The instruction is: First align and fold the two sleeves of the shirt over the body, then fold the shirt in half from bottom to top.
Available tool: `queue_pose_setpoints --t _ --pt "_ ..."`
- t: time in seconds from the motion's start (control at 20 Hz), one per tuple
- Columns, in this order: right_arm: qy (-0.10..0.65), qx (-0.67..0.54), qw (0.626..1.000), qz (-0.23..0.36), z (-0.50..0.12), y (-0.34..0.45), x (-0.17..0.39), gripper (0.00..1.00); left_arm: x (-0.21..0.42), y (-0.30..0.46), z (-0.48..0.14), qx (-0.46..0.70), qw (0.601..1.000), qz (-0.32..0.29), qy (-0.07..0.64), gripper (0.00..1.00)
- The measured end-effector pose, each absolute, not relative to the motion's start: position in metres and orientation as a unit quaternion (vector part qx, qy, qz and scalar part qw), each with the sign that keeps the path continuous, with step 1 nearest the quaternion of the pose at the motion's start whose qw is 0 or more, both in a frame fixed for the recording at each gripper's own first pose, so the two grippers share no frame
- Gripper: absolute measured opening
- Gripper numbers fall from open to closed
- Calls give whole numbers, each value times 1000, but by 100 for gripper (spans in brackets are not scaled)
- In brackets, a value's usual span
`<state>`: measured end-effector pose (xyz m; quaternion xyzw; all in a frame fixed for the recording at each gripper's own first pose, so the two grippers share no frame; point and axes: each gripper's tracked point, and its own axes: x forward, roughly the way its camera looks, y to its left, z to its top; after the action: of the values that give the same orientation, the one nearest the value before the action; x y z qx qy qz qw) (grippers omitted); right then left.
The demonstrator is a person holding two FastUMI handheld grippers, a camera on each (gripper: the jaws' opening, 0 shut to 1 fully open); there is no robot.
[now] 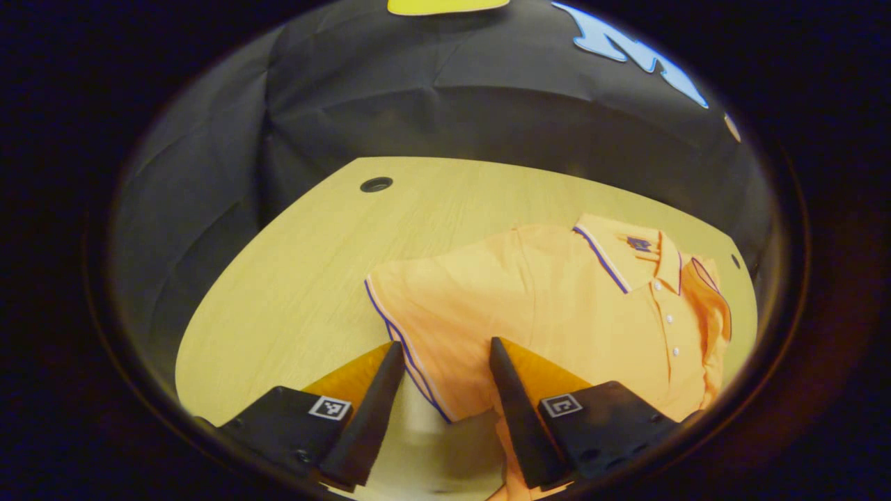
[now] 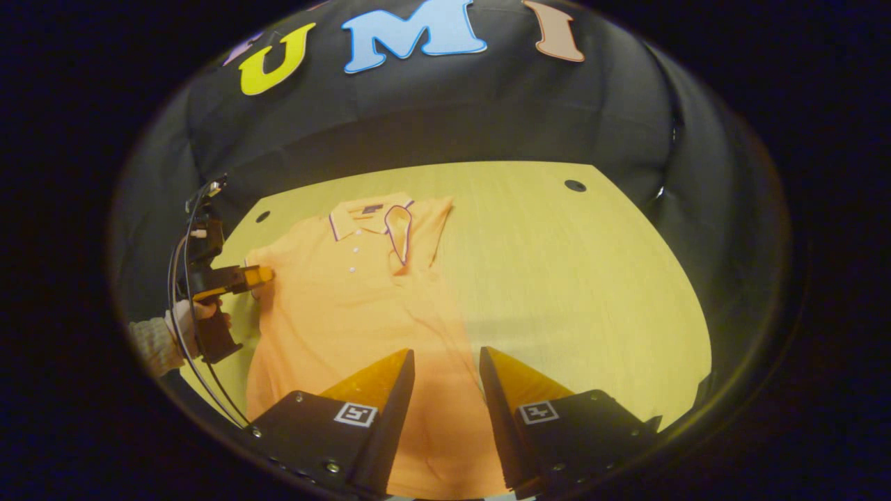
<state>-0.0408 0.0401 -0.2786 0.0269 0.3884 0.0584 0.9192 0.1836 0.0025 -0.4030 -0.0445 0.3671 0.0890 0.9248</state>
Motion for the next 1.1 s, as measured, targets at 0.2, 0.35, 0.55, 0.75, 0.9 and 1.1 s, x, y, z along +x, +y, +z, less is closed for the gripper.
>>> queue_pose_setpoints --t 0.2,0.35,0.55,0.75,0.9,1.1 --pt "388 26 919 63 -278 42 -42 59 188 0 -401 -49 927 98 358 15" --pt "386 25 920 62 -276 39 -44 59 189 -2 -401 -21 925 102 365 8" --pt "382 27 922 57 -272 34 -47 58 195 -18 -387 10 929 84 360 8" --pt "379 26 923 56 -271 31 -49 59 207 -51 -357 53 942 44 329 8" --pt "379 26 923 56 -272 30 -52 59 213 -85 -338 80 948 3 307 7" --pt "375 29 925 54 -270 27 -55 58 208 -136 -327 128 947 -55 290 8"
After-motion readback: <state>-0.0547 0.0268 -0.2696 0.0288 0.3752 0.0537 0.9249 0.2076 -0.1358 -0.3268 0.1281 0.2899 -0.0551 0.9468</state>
